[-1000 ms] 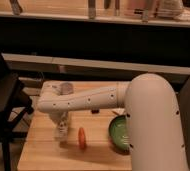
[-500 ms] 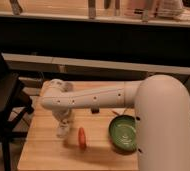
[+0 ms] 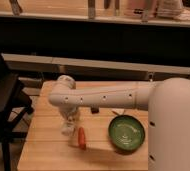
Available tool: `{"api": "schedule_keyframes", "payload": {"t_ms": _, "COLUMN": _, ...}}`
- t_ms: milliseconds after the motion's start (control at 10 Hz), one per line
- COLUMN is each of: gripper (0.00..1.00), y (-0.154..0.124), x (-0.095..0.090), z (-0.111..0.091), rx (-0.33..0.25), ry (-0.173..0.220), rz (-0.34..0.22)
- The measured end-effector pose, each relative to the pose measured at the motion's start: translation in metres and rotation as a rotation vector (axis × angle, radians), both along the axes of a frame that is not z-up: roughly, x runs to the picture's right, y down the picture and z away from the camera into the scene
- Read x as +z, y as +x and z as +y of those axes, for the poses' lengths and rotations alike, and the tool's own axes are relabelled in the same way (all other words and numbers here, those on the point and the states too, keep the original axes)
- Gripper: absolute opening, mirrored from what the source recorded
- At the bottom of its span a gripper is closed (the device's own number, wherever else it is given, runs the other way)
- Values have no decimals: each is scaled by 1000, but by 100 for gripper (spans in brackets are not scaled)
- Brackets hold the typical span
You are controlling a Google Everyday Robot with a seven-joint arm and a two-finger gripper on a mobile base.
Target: Place the bottle in the ceramic bowl
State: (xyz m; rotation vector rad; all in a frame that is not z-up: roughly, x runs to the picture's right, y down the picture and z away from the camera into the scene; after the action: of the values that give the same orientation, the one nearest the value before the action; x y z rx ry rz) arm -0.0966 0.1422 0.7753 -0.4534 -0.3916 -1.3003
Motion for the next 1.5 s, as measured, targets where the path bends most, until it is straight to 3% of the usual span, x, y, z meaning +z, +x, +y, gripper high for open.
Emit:
{"api": "schedule_keyframes", "payload": {"t_ms": 400, "gripper": 0, "y": 17, "x": -4, "z": -11, "rx": 39, "ry": 14, "rz": 10}}
{"api": "schedule_keyframes", "payload": {"t_ms": 800, "gripper": 0, "y": 59, "x": -5, "z": -25, "rx": 110, "ry": 33, "rz": 31}}
{"api": "schedule_keyframes", "payload": {"t_ms": 1200, "gripper": 0, "y": 89, "x": -11, "z": -27, "rx": 160, "ry": 44, "rz": 42}}
{"api": "schedule_keyframes", "payload": {"t_ms": 1500, "gripper": 0, "y": 126, "x": -13, "z": -24, "rx": 203, "ry": 55, "rz": 52}}
